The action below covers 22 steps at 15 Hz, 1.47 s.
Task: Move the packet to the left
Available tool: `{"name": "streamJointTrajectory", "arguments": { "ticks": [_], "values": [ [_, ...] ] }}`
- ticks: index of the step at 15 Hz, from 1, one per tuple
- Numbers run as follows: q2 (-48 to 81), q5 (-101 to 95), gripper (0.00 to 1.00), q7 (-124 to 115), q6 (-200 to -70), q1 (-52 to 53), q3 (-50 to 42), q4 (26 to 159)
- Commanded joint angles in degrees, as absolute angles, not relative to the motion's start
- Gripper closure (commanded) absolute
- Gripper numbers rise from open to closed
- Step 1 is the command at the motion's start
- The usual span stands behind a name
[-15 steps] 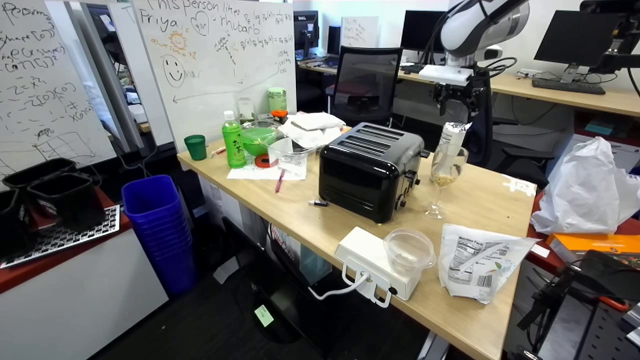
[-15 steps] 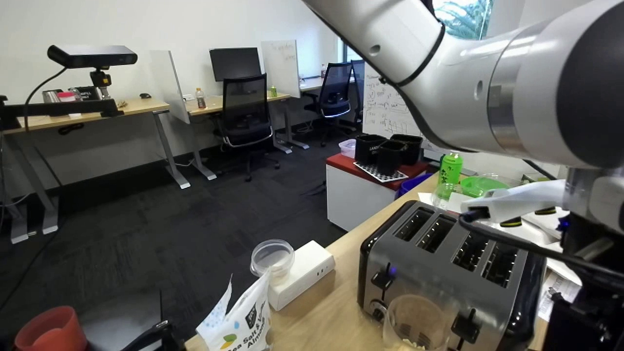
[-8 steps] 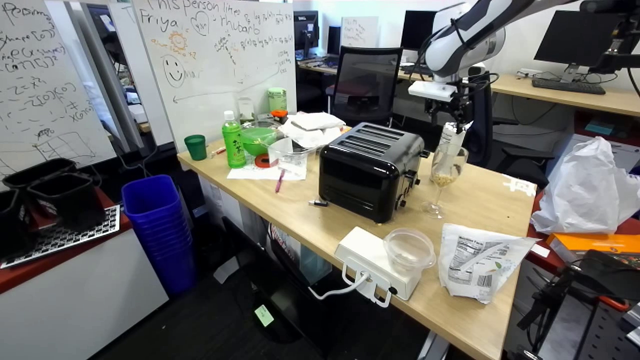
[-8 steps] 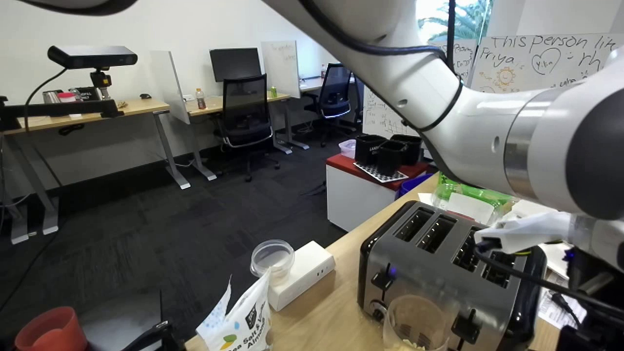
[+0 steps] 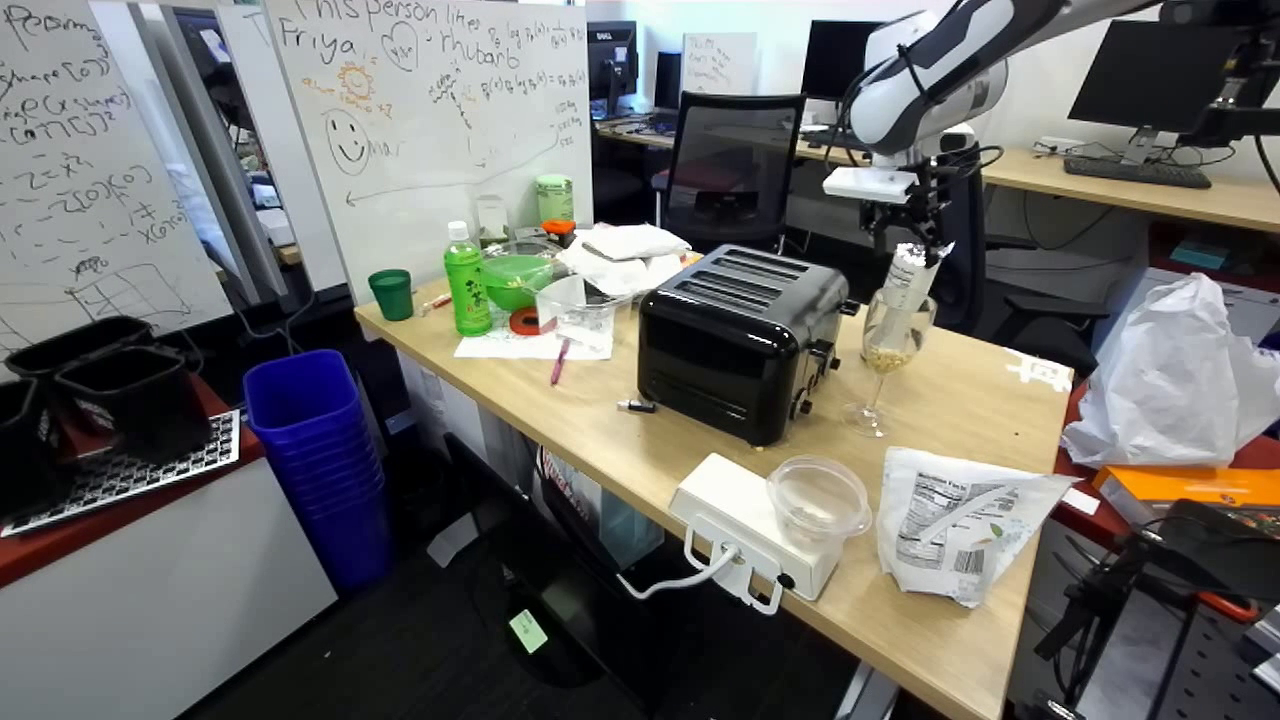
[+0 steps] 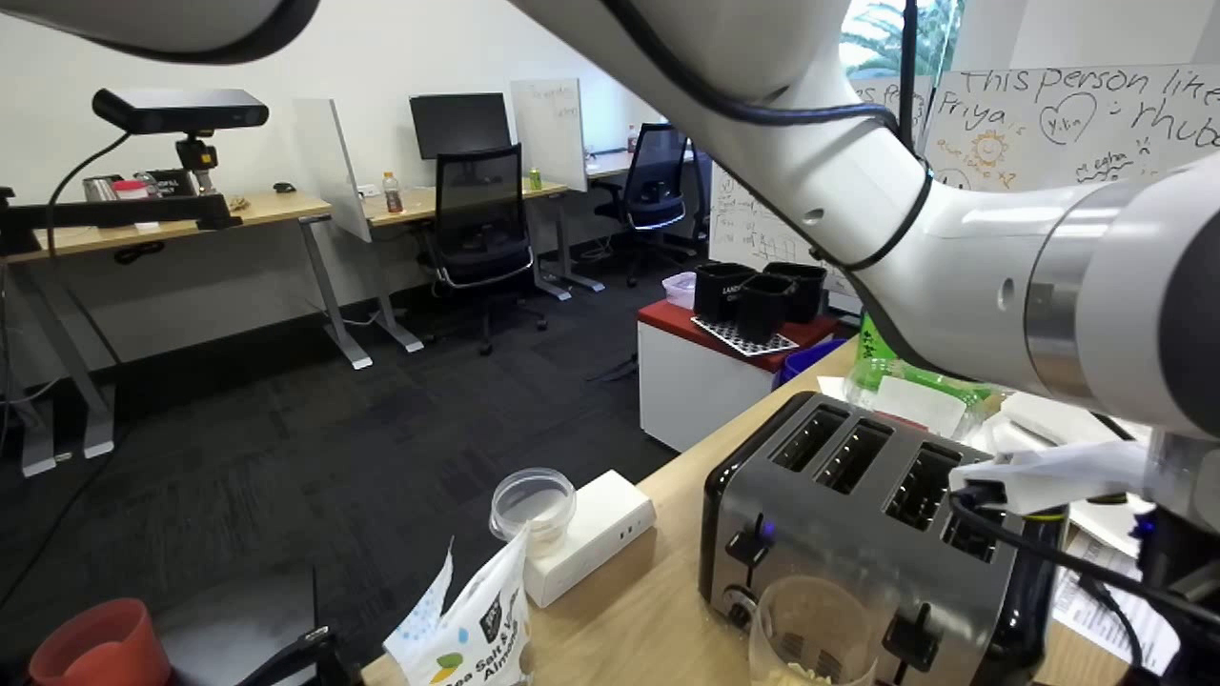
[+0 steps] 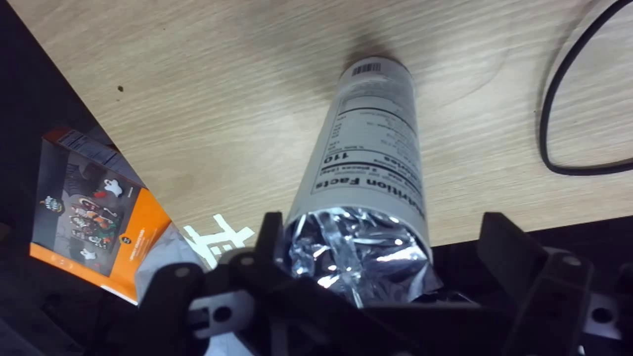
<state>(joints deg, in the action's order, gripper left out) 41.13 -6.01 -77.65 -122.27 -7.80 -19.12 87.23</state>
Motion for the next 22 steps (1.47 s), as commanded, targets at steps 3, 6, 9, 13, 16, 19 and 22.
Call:
{"name": "streamJointTrajectory", "arguments": {
  "ticks": [3, 6, 9, 13, 16, 19, 22],
  "values": [
    [43.0, -6.0, 0.0, -79.3, -115.8, -8.3, -18.9, 84.8],
    [42.6, -5.7, 0.0, -79.8, -115.9, -8.3, -18.5, 84.4],
    [42.3, -5.7, 0.0, -80.2, -116.5, -8.3, -18.2, 83.2],
    [42.7, -6.3, 0.0, -81.0, -117.1, -8.1, -18.3, 81.9],
    [43.6, -7.0, 0.0, -81.8, -116.0, -7.9, -18.9, 81.7],
    [44.9, -7.3, 0.0, -83.2, -116.0, -8.1, -19.4, 81.7],
    [46.2, -7.3, 0.0, -85.2, -116.6, -8.0, -19.9, 81.2]
  ]
}}
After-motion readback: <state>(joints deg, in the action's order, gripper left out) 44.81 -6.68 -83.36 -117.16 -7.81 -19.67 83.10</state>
